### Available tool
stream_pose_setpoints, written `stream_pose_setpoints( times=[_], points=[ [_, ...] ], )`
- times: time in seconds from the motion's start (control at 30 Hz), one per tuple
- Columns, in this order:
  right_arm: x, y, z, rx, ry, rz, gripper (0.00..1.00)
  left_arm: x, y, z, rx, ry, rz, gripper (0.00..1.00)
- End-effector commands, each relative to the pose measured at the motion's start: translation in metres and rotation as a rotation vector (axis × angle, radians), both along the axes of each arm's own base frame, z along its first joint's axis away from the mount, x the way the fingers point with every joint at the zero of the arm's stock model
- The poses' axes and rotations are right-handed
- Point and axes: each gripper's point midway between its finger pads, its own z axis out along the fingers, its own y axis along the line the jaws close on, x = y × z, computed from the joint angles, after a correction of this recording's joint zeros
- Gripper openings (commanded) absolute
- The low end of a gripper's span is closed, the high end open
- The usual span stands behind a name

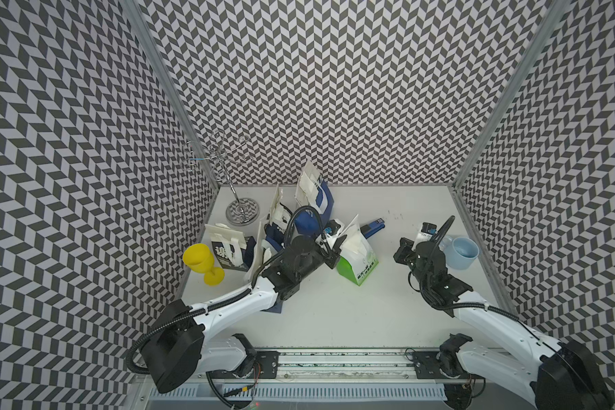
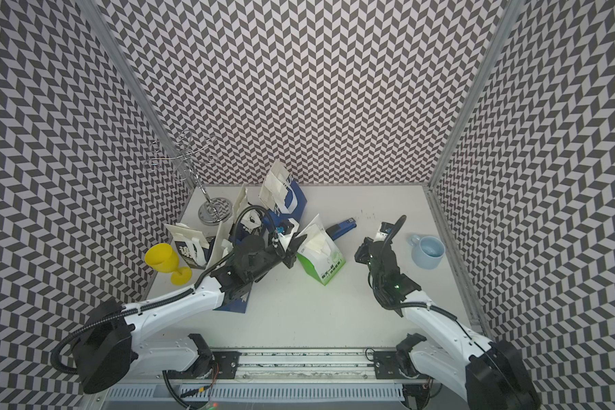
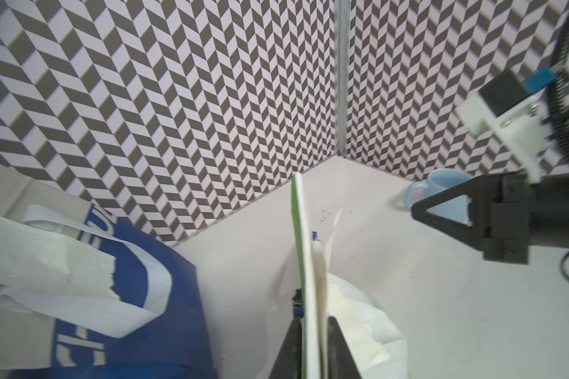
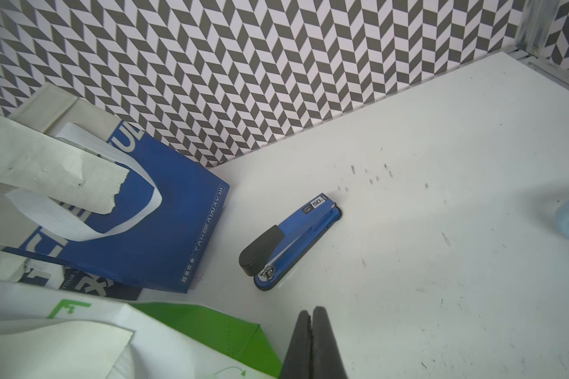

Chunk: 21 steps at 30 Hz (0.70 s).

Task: Staple the receipts to the bags
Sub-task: Place the takeout bag at the center of the board.

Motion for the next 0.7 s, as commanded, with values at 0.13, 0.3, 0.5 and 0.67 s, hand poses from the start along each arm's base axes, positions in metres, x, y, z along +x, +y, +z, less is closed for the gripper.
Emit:
stream_pose_setpoints(
  times=[0.13,0.3,0.5,0.67],
  points=[
    [-0.003,-0.048,-0.028,0.091,0.034,-0.228,0.21,0.001,0.000,0.042,-0.045,-0.036,0.010,1.00],
    [-0.012,-0.084,-0.030,-0.014,0.009,-0.379,0.60,-0.017,0.015,0.097,-0.155,-0.105,-0.005,1.00],
    [-0.029,-0.127,-0.008,-0.130,-0.071,-0.610,0.82,-0.016,0.090,0.128,-0.267,-0.115,0.228,1.00],
    [-0.031,-0.140,0.026,-0.272,-0.247,-0.660,1.00,0.015,0.162,0.095,-0.255,-0.029,0.448,1.00]
  ],
)
